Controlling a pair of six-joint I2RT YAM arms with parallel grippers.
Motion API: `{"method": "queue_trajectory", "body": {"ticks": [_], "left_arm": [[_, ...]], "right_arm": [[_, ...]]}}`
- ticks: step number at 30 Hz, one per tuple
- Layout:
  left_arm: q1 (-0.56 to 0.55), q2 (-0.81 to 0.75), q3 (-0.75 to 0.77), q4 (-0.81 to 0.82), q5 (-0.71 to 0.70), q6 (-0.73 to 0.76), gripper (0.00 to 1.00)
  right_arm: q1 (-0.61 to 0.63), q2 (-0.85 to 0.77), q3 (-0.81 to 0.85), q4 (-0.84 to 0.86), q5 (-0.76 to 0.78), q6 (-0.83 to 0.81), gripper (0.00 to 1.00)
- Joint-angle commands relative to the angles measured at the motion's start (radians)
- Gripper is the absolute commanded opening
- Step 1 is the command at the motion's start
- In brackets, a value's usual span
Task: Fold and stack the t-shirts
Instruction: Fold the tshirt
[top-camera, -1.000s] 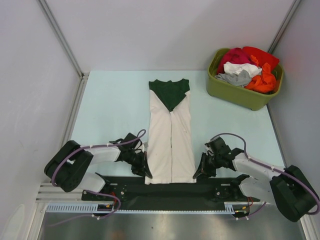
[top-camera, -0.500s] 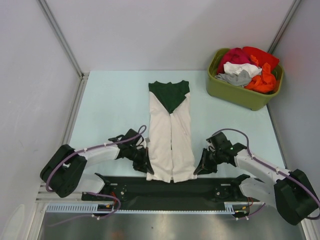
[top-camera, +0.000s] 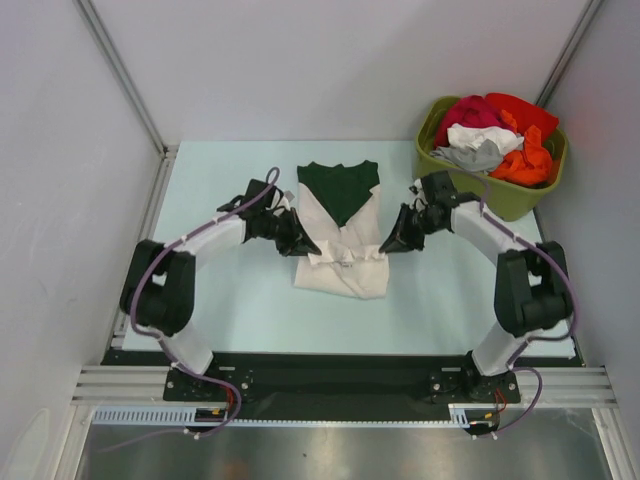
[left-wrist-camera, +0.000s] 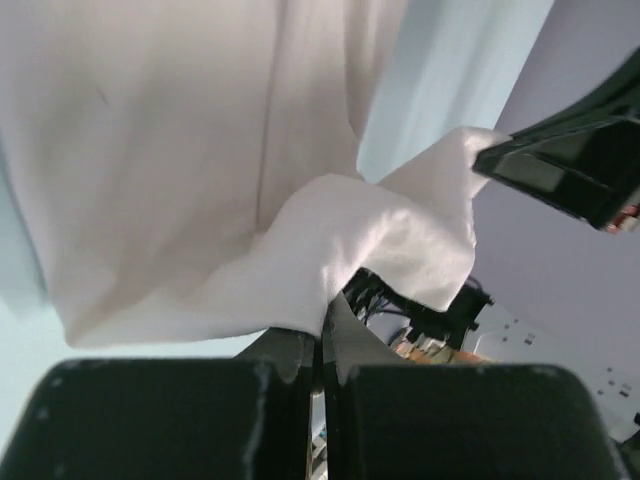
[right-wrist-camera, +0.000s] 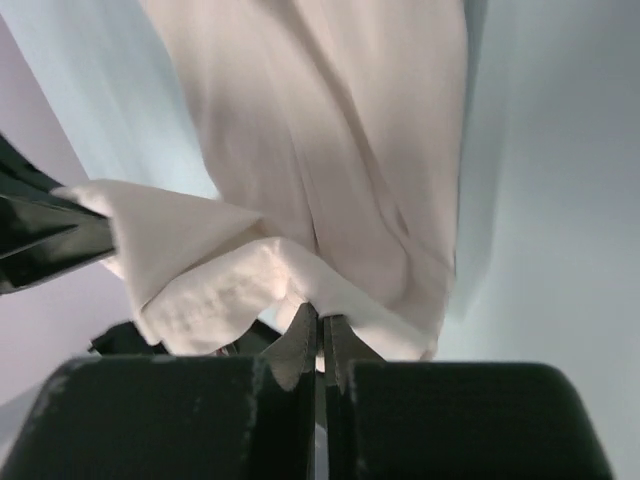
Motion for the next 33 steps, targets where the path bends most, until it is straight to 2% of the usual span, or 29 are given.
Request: {"method": "queue_trajectory", "body": {"ticks": [1,7,17,30,33], "left_arm": [[0.059,0.119,0.141,-0.062,0.015,0.018,0.00],[0.108,0.281,0.290,-0.076,0.024,0.020,0.01],[0.137,0.397,0.402,-0.075,0.021,-0.006,0.00],[0.162,0.490,0.483,-0.076,0.044,-0.022,0.00],[0.163,0.512,0.509,-0.093,0.036,-0.010,0.11]], "right_arm": [[-0.019,0.138,0.190,-0.033,-0.023,-0.060,0.00],[-0.042,0.313,0.425,-0.084,-0.023,-0.081,0.00],[-0.059,0.471,0.588,-0.114,-0.014,-0.115,0.00],[-0.071,0.586,0.740,-0.166,0.000,-0.143,0.00],[-0.076,0.600,0.760,-0.182,0.024,-0.153,0.03]]}}
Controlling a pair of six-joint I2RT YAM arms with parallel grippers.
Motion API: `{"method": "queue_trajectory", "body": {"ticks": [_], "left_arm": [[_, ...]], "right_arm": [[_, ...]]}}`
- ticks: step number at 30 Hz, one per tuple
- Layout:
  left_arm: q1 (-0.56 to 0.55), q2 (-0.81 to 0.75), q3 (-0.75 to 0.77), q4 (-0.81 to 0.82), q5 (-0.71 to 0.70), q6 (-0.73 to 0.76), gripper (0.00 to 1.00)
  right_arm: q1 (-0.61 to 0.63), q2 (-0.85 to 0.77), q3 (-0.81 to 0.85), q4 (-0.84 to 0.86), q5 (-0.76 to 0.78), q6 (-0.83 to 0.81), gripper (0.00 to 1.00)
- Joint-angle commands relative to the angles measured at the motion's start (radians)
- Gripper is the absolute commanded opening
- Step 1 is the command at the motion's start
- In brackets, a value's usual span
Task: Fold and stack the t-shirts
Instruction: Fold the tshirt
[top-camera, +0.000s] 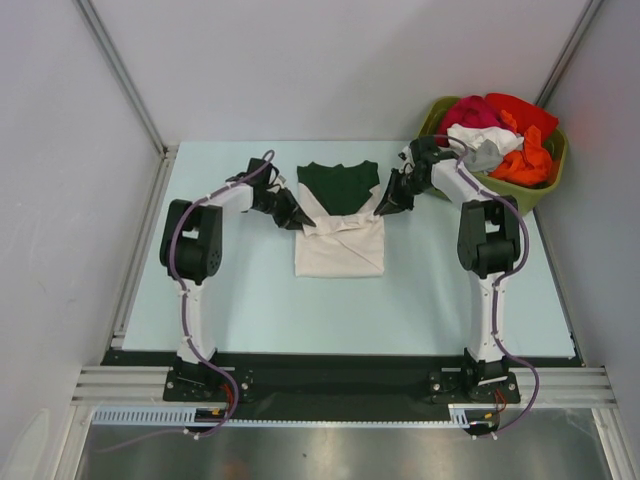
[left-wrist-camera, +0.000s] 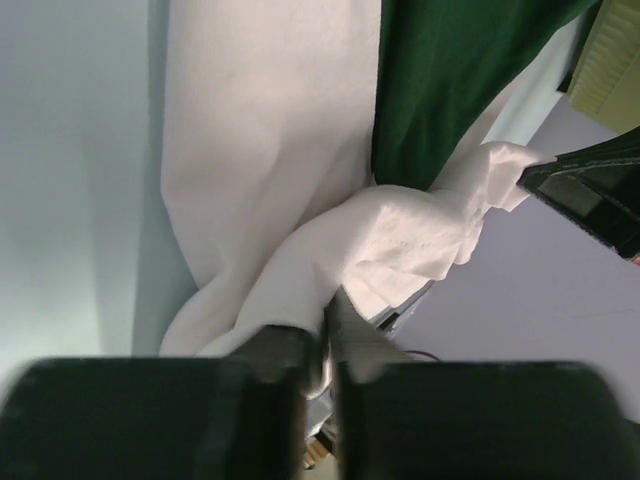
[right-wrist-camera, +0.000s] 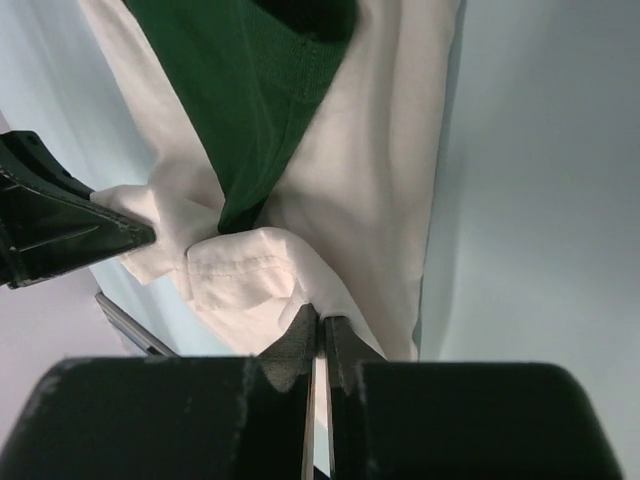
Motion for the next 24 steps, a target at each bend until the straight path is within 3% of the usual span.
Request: {"method": "queue_trajectory", "body": {"ticks": [1,4,6,9,11,14,16,21,24], "left_arm": [[0.010,0.020,0.084,-0.039,0.010,0.000,0.23],[0.013,0.023,0.157,-0.107,-0.039,0.063,0.39],[0.019,-0.004,0.196,-0.156,-0.138,0.128,0.45],[0.032,-0.098,0.216,-0.213,-0.237,0.189,0.54],[0.030,-0.148,0.192,-0.219,-0.258,0.215,0.54],[0.016,-0.250,0.133,-0.211,-0.287,0.238,0.53],[-0.001,-0.287,0.092,-0.210,-0.286,0.252,0.45],[-0.128,-0.316,0.009,-0.191,-0.335,0.263,0.44],[-0.198,-0.316,-0.061,-0.088,-0.353,0.214,0.45]], "right_arm": [[-0.012,0.019,0.071,-0.032,0.035,-0.040,0.07],[-0.020,0.028,0.100,-0.044,0.065,-0.060,0.21],[-0.024,0.034,0.151,-0.059,0.085,-0.094,0.39],[-0.023,0.011,0.237,-0.137,0.130,-0.143,0.57],[-0.020,-0.030,0.228,-0.159,0.169,-0.163,0.59],[-0.003,-0.165,0.079,-0.106,0.185,-0.155,0.59],[0.038,-0.245,-0.062,-0.028,0.188,-0.120,0.57],[0.166,-0.328,-0.229,0.116,0.398,-0.007,0.54],[0.247,-0.349,-0.284,0.187,0.533,0.033,0.54]]}}
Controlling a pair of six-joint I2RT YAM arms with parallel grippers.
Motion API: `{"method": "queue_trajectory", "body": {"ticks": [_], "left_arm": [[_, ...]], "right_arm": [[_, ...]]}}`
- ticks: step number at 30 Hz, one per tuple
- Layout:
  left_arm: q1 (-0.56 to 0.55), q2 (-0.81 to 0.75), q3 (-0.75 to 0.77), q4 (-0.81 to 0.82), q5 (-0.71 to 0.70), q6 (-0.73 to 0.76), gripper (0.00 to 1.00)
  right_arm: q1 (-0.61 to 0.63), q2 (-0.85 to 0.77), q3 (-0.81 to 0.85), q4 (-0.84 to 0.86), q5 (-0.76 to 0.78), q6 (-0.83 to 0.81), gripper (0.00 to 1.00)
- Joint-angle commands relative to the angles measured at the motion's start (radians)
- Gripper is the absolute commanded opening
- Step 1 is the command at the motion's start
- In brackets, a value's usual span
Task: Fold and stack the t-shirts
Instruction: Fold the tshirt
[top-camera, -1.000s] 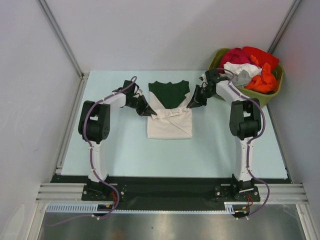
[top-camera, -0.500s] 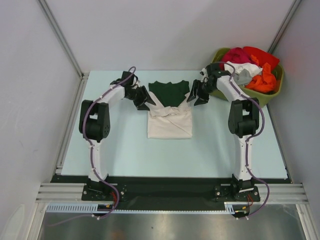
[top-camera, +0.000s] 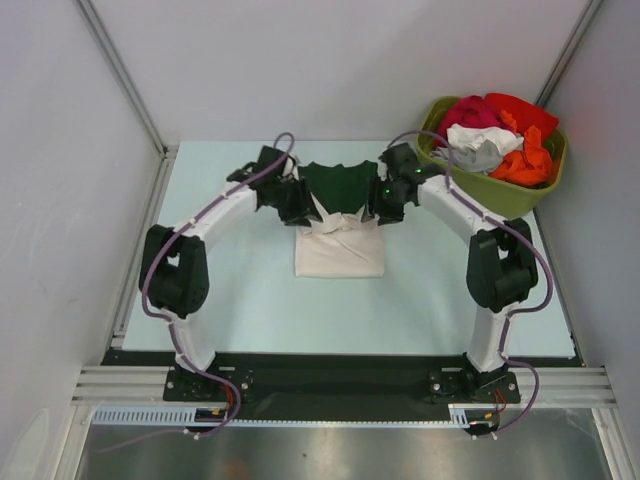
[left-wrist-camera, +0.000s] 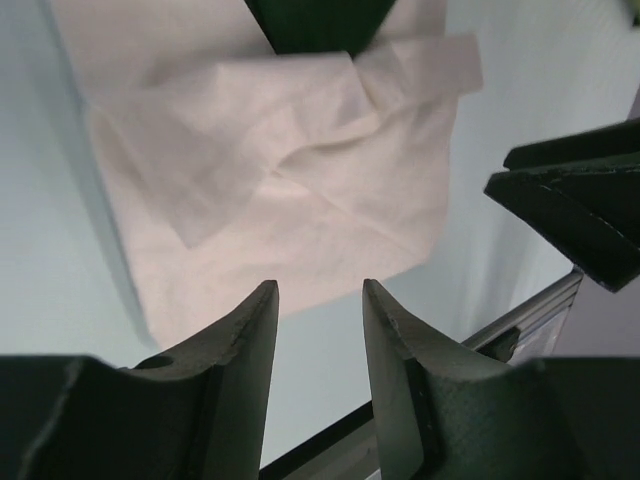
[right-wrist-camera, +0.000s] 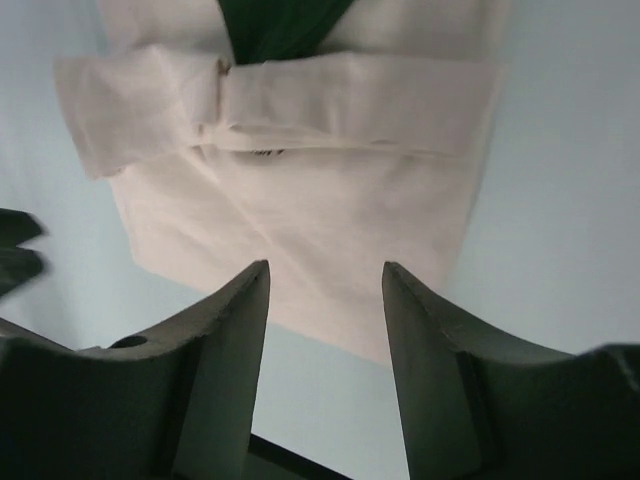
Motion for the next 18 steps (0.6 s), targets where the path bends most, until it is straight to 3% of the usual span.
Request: {"method": "queue_trajectory", "body": {"ticks": [1,9,18], "left_arm": [[-0.092,0.012,-0.083,0.083,-0.048,-0.014,0.45],[-0.102,0.135,-0.026,0.100,-0.105,0.015,0.41],[-0.062,0.287,0.167,0.030,-0.105,0.056,0.43]], "right_arm": [[0.089,-0.025,-0.047,0.133,0.199,0.073,0.54],[0.128,0.028,-0.104,0.242,0.294,0.056,0.44],[0.113,0.154,-0.021,0.251,0.288,0.036,0.40]]}}
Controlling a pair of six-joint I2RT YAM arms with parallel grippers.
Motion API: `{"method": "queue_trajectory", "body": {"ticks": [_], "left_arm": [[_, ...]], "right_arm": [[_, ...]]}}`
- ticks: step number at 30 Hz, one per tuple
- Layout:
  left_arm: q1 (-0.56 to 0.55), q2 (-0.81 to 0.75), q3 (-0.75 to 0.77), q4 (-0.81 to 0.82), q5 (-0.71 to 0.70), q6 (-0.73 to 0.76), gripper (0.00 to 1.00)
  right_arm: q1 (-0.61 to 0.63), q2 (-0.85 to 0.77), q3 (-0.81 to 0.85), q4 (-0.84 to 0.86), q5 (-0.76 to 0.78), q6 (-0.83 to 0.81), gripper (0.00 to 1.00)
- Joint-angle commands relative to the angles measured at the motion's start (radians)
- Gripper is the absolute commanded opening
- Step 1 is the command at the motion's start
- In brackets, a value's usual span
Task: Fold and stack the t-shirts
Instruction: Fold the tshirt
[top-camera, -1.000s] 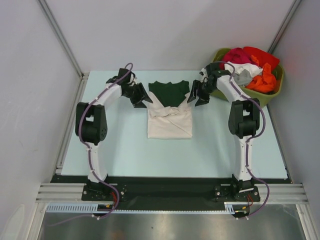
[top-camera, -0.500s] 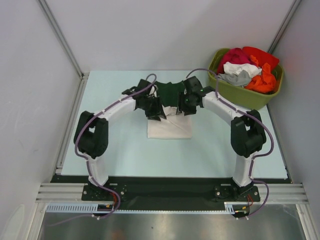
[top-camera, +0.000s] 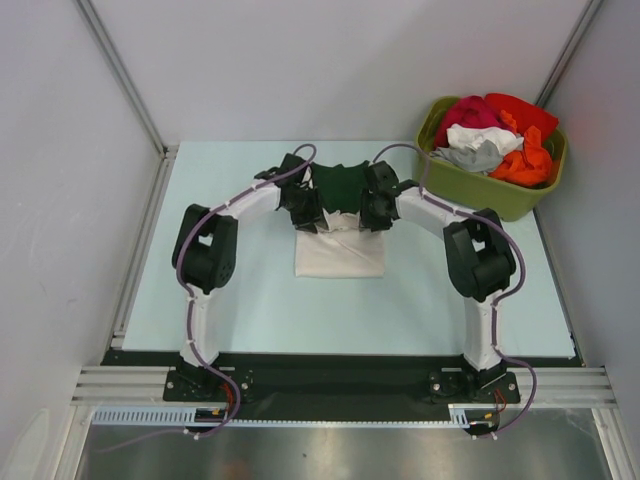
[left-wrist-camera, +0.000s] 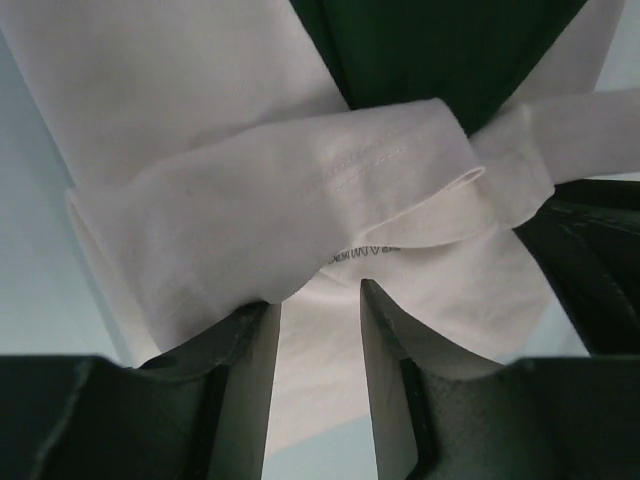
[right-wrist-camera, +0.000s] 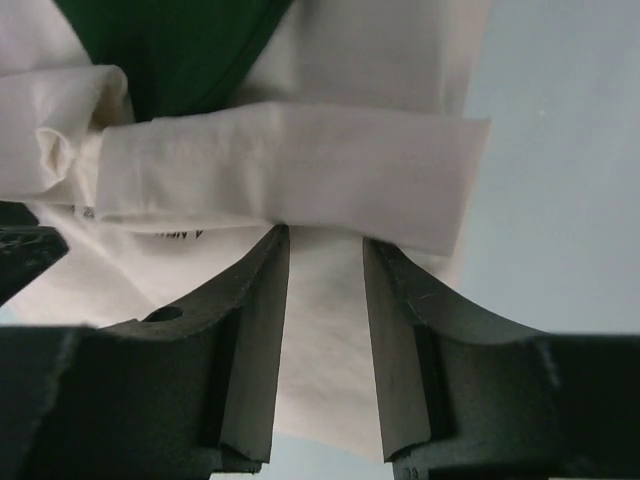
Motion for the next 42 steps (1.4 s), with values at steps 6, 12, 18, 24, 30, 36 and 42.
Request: {"method": "queue_trajectory", "body": {"ticks": [6,12,18,24,30,36,42], "left_arm": [[0.062,0.164,0.407,-0.114,-0.028,0.057,0.45],[0.078,0.122,0.523,-0.191,-0.096,0.052,0.48],[0.062,-0.053,0.281,-0.149,-0.050,0.058,0.49],[0.036,-0.133,0.017,0.003,0.032,0.039,0.37],[0.030,-0.032,0.042,0.037,0.096,0.010,0.32],[0.032,0.118,0.208,0.042,0.115,-0.015,0.35],[0.088,0.240,0.450,-0.021,0.122,-0.035,0.41]], "right_arm": [[-0.038,0.118,0.279,-0.022,0.064,-0.070,0.41],[-0.098,0.207,0.572,-0.137,0.068,-0.154,0.43],[-0.073,0.107,0.472,-0.205,-0.034,-0.125,0.46],[-0.038,-0.021,0.217,-0.075,-0.156,-0.092,0.28],[-0.013,0.009,0.149,-0.046,-0.157,-0.082,0.25],[-0.018,0.123,0.264,-0.024,-0.138,-0.091,0.25],[-0.078,0.295,0.558,-0.103,-0.136,-0.098,0.27]]}}
